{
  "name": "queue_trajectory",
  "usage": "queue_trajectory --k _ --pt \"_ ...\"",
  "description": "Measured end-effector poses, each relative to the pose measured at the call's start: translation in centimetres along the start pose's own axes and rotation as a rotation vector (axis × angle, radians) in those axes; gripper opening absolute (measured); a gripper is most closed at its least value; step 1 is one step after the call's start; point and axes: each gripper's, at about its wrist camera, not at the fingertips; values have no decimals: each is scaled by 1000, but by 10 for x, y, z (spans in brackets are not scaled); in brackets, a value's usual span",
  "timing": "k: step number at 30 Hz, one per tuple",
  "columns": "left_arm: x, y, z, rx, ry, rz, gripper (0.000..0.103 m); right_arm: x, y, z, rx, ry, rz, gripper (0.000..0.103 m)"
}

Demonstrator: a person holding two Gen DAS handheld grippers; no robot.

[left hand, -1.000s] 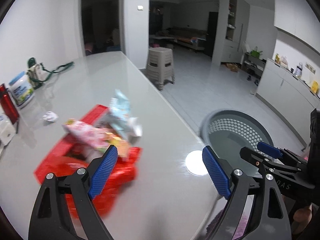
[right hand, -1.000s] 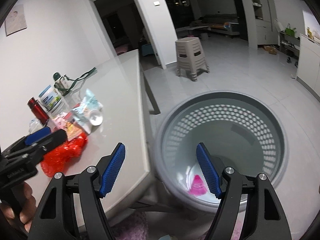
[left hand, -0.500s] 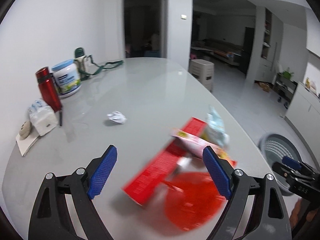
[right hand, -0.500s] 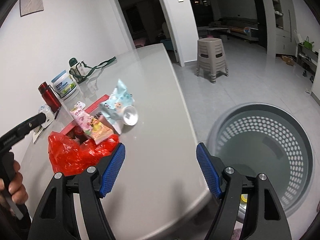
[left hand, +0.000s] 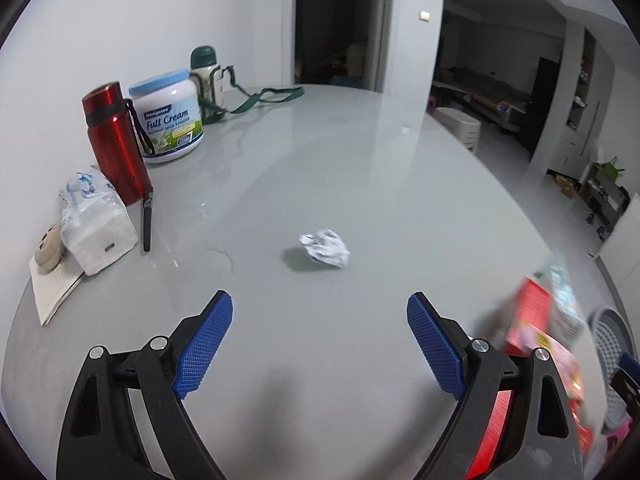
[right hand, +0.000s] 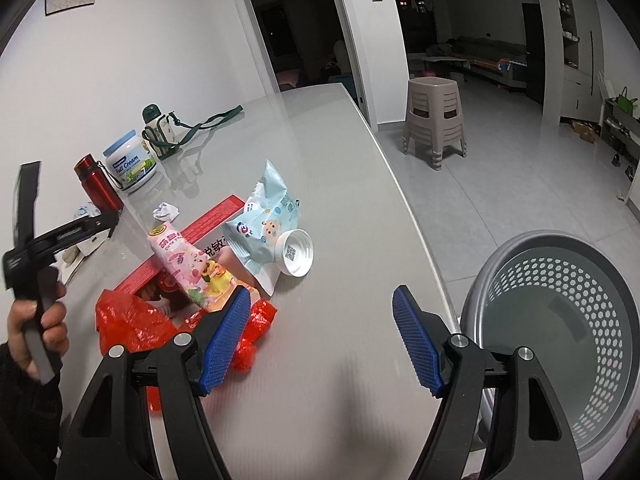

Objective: Collect trash
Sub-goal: 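Grasp the crumpled white paper with the left gripper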

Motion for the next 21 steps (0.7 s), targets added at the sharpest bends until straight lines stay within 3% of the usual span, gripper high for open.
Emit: queue_trajectory --k 10,21 --pt "22 6 -81 42 87 -18 87 8 -15 -10 -36 22 -47 71" --pt "36 -3 -114 75 120 -71 87 10 -22 -29 -30 56 -63 71"
Point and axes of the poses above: each gripper's, at about its wrist camera, not at the fingertips, and z roughly against the way its jaws point, y to its left, x to its top
